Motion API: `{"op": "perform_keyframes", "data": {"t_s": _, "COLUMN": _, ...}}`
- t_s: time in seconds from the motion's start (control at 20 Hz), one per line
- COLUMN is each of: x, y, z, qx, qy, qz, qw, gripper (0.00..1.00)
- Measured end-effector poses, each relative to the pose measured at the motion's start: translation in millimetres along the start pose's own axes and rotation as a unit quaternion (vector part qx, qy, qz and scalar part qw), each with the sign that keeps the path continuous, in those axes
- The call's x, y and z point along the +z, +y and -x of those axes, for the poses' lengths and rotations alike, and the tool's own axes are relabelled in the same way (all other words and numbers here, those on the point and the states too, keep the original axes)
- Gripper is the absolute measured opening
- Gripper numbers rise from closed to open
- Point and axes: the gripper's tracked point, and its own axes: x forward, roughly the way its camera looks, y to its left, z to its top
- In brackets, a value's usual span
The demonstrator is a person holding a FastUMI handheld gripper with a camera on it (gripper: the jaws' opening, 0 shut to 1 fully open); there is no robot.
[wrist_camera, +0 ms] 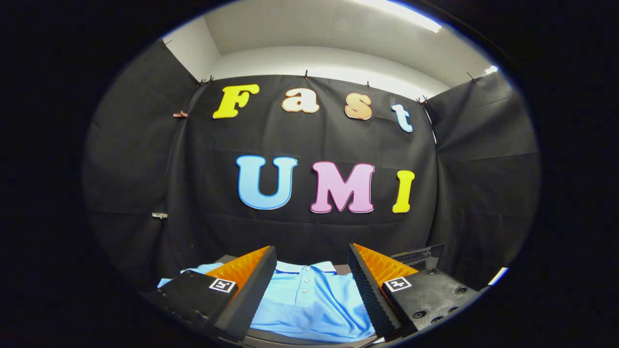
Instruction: Put the clothes into the washing machine and then close the washing machine lid.
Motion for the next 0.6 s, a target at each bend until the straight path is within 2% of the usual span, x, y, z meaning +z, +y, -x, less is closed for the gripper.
{"op": "perform_keyframes", "data": {"t_s": 0.2, "x": -24, "y": 14, "z": -14, "qx": 0.030, "qy": 0.065, "qz": 0.024, "qw": 0.997, "gripper": 0.95}}
{"op": "perform_keyframes", "data": {"t_s": 0.45, "x": -57, "y": 3, "z": -43, "qx": 0.007, "qy": 0.159, "qz": 0.015, "qw": 0.987, "gripper": 0.94}}
{"op": "perform_keyframes", "data": {"t_s": 0.6, "x": -81, "y": 5, "z": -64, "qx": 0.001, "qy": 0.229, "qz": 0.004, "qw": 0.974, "gripper": 0.94}}
